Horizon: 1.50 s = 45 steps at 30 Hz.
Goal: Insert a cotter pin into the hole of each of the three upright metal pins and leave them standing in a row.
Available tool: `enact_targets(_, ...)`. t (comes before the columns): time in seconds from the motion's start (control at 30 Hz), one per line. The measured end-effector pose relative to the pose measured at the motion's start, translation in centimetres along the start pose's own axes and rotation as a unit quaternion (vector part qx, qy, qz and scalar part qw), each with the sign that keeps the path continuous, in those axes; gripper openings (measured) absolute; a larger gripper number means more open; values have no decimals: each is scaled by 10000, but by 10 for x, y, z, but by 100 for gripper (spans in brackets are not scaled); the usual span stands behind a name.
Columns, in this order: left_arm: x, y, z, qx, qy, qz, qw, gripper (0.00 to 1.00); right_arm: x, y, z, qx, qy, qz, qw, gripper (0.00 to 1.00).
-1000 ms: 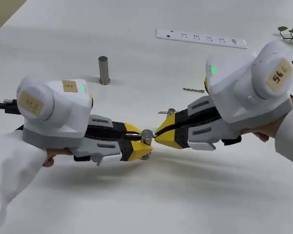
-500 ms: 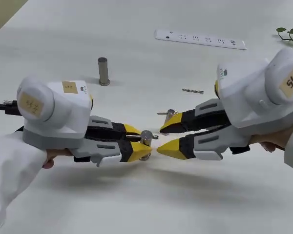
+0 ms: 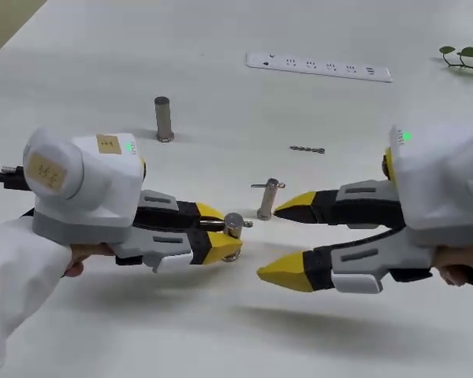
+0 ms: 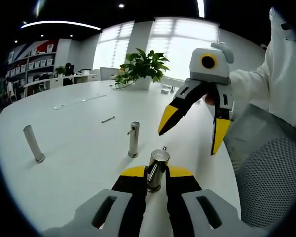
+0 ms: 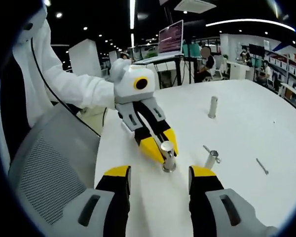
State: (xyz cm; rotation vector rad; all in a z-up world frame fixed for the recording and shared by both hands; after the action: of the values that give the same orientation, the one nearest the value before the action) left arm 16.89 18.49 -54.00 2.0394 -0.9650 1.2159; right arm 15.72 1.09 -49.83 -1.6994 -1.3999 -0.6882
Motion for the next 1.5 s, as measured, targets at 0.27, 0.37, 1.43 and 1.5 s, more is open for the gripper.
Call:
enact_targets(0.27, 0, 0, -1, 3, 24, -23, 10000, 11, -1, -4, 2, -61, 315, 138, 9994, 57)
enact_targets(0.37, 1, 0, -1, 2, 24, -6, 10000, 12, 0, -5, 4, -76, 378, 151, 9991, 59)
enact_targets(1.43, -8, 25, -29, 118, -46, -131, 9998, 99, 10, 11, 25, 23, 445, 92, 9990, 48)
enact_targets(1.5, -9, 26, -30, 135, -93, -168, 9997, 99, 10, 13, 28, 50, 467, 129, 9988, 46)
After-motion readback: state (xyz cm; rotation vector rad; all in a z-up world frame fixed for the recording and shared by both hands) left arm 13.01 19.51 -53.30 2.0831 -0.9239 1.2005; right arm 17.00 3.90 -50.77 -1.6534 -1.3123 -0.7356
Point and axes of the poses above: the centre of the closed fingertips' face, and the gripper's own axes: z roughly forward along the fingers, y roughly to its right, x roughly out of its top, the point moved 9 cm from there along -z, roughly backward along the fingers, and after that the axes turned 13 degrees about x, right-handed, at the moved point
